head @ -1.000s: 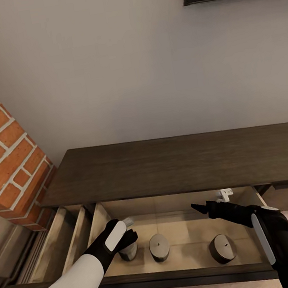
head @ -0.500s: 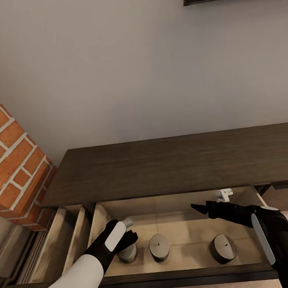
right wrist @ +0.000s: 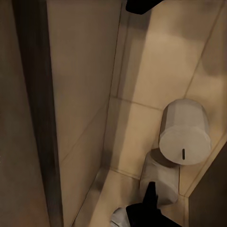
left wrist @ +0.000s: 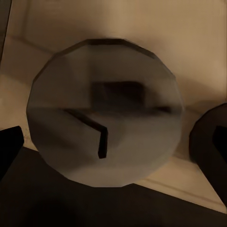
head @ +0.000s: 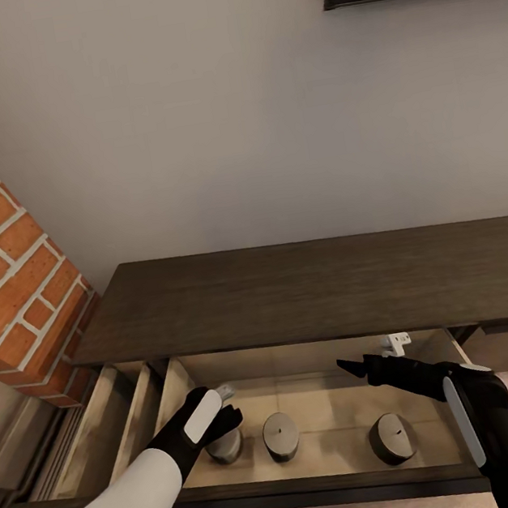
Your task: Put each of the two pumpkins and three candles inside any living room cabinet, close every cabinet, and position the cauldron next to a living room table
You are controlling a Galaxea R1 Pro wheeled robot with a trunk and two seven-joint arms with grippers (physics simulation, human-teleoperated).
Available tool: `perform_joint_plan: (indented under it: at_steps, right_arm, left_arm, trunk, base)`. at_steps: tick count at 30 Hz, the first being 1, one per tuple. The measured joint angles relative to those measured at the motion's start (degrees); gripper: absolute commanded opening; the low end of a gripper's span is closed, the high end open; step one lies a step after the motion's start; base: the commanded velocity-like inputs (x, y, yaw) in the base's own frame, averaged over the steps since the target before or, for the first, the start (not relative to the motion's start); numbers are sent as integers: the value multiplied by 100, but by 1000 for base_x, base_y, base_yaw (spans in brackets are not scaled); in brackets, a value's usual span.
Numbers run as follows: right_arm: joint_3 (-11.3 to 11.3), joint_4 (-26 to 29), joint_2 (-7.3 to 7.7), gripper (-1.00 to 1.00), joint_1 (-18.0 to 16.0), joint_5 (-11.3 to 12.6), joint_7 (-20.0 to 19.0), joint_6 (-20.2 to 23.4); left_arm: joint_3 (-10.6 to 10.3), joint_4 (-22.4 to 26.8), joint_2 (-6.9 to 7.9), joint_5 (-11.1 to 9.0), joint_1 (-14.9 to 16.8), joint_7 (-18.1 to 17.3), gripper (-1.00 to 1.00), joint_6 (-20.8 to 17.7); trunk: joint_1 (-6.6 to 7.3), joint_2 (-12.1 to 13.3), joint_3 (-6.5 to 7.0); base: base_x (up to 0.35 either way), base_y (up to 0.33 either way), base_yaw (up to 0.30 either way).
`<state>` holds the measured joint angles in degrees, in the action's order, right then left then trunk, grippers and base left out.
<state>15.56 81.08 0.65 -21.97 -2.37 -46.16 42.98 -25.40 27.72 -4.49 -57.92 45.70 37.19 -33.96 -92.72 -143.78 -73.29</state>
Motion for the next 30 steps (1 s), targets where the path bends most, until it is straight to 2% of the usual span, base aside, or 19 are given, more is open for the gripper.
perform_joint_plan:
  at_steps: [4,8,12,16,21,30]
  right_arm:
    - [0,2,3,100,0,4,0,0]
    - [6,4,10,100,0,10,0,3]
    - [8,4,14,100,0,12,-5,32]
    - [21,11,14,100,0,-4,-7,260]
    - [26,13,15,100,0,-17,-7,351]
    - [26,13,19,100,0,-35,-7,360]
  left_arm:
    - [-3,25,27,0,0,23,100,-34]
    - [-19,294,21,-1,0,52,100,-70]
    - [-32,588,6,-1,0,236,100,-103]
    - [-42,807,-21,-5,-13,407,100,-157]
    - [-48,1122,-25,-24,-73,489,100,-423]
    - [-68,1466,-26,-36,-178,520,100,-471]
  trunk:
    - [0,0,0]
    - [0,0,0]
    - [0,0,0]
    - [0,0,0]
    - [0,0,0]
    - [0,0,0]
  base:
    - [0,0,0]
    - [0,0,0]
    - [0,0,0]
    - [0,0,0]
    - [0,0,0]
    - [0,0,0]
